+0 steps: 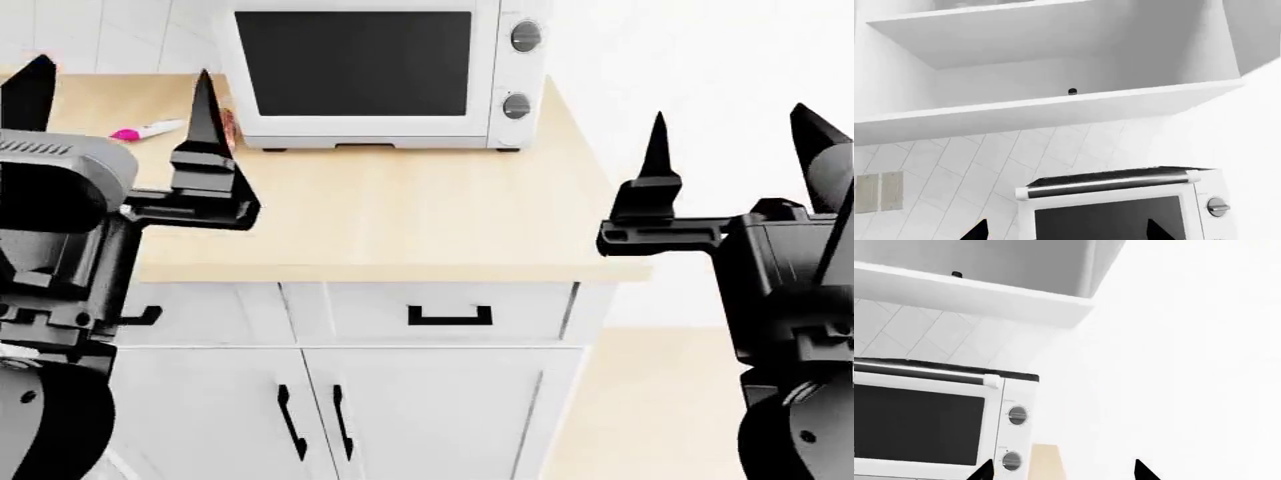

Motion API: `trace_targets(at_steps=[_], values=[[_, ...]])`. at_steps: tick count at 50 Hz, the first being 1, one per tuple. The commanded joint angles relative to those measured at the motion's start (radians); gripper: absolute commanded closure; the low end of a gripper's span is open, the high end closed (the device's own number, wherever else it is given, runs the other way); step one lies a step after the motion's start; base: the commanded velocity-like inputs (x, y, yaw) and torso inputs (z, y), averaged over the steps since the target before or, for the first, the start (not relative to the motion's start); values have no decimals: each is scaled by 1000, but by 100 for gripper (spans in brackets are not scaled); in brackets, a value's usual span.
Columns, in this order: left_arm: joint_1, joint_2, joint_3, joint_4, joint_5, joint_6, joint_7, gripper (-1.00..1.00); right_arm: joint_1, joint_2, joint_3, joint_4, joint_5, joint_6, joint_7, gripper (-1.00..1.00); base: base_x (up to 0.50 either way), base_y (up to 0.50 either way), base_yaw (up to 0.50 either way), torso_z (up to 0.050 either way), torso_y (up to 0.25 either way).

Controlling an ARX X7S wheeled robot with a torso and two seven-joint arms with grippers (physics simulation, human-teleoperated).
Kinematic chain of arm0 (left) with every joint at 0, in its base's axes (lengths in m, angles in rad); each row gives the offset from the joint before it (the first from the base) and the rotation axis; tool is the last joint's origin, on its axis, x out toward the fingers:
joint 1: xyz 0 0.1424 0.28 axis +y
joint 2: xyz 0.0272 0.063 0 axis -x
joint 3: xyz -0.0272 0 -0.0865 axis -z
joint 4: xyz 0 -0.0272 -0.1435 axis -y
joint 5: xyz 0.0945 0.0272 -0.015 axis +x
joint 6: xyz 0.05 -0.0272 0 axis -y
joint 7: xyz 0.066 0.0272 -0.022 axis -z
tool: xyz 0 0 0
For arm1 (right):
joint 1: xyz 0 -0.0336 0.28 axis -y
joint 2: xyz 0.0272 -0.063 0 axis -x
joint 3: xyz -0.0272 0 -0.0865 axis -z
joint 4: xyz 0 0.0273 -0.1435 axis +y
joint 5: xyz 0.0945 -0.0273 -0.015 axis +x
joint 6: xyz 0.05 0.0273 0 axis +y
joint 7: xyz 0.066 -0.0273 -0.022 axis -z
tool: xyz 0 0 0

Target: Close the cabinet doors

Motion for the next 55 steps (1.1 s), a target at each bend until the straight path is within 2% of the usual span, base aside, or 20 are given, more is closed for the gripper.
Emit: trace_targets(at_steps=[1,9,17,22,33,38,48,55], values=[[-387,-15,-115,95,-163,-341,-67,-100,393,94,50,-12,485,230,323,-100,0,0,0,50,0],[-496,-17,-82,47,-184,-379,-92,-100,569,100,-15,65,481,253,343,-100,0,0,0,50,0],[-568,-25,-72,69,-196,-428,-134,-100,646,103,-2,84,570,255,412,-100,0,0,0,37,0],[-575,-34,-75,91,-202,-413,-157,-100,632,109,17,74,616,234,441,-100,0,0,0,0,0],[-558,-48,-88,93,-248,-386,-194,-100,587,116,30,62,604,180,407,-100,0,0,0,0,0],[-554,-56,-88,92,-268,-377,-209,-100,574,122,33,65,604,166,400,-100,0,-434,0,0,0],[-558,-71,-90,84,-300,-367,-236,-100,583,135,21,76,628,159,426,-100,9,0,0,0,0],[-565,-80,-98,84,-328,-368,-253,-100,581,140,11,72,628,151,424,-100,494,0,0,0,0]])
